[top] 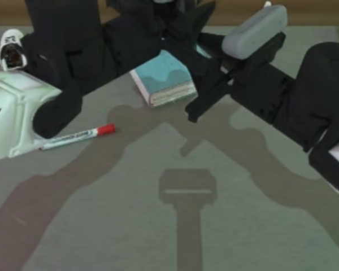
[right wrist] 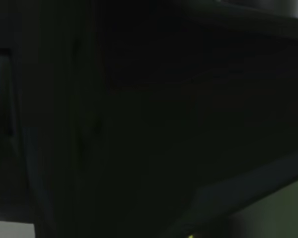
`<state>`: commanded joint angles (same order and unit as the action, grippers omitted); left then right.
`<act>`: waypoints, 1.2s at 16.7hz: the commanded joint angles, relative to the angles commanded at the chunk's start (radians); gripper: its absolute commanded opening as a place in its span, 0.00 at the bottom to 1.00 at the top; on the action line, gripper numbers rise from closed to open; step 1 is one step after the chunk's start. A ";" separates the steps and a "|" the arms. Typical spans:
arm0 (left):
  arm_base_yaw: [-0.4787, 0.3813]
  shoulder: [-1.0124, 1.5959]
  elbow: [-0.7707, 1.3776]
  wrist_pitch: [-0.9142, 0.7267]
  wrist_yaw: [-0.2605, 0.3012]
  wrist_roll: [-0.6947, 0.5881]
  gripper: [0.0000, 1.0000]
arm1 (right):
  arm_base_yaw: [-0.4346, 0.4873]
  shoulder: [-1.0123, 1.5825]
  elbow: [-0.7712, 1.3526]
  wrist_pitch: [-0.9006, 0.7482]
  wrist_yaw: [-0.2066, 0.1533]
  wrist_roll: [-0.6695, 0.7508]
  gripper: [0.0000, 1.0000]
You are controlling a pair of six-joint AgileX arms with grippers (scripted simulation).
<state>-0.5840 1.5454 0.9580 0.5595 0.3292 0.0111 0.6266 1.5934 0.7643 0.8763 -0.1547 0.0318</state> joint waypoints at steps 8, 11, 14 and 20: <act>0.000 0.000 0.000 0.000 0.000 0.000 0.00 | 0.000 0.000 0.000 0.000 0.000 0.000 0.83; 0.000 0.000 0.000 0.000 0.000 0.000 0.00 | 0.000 0.000 0.000 0.000 0.000 0.000 1.00; 0.000 0.000 0.000 0.000 0.000 0.000 0.00 | 0.000 0.000 0.000 0.000 0.000 0.000 1.00; 0.002 -0.006 0.005 -0.002 -0.004 0.004 0.00 | -0.002 0.003 -0.008 -0.001 0.001 -0.002 1.00</act>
<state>-0.5815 1.5395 0.9625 0.5578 0.3257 0.0148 0.6244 1.5960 0.7559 0.8756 -0.1537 0.0299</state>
